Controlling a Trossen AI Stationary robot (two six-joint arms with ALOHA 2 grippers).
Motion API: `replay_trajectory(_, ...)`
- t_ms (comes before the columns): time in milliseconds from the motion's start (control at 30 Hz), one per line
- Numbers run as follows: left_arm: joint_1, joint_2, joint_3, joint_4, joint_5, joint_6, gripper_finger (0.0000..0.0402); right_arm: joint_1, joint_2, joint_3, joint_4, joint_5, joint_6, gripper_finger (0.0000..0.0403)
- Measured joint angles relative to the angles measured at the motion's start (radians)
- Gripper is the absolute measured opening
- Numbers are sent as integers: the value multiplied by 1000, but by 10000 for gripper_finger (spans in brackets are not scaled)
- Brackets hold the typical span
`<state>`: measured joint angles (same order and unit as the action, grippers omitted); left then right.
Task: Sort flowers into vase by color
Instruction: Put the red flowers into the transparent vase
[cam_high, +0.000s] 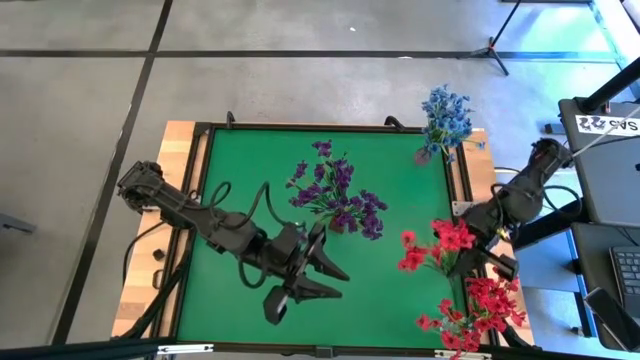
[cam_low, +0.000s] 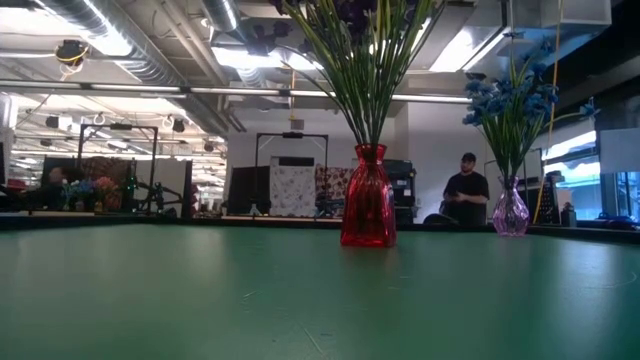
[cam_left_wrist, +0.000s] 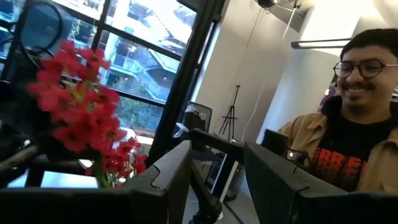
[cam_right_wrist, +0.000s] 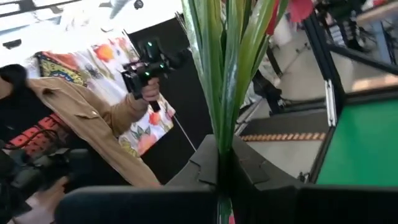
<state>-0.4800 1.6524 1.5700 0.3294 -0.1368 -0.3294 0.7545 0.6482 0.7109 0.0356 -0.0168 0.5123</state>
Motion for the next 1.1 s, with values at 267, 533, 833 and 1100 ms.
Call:
replay_trajectory(267, 11, 0, 0, 0, -2, 0, 143, 124, 47, -48, -16, 179, 74, 10)
replay_trajectory(533, 10, 0, 0, -8, -1, 0, 143, 236, 74, -55, -81, 321, 98, 10)
replay_trajectory(833, 10, 0, 0, -8, -1, 0, 143, 350, 74, -55, -142, 413, 188, 10)
replay_trajectory(1100, 10, 0, 0, -8, 0, 0, 143, 461, 74, -55, -138, 575, 194, 10)
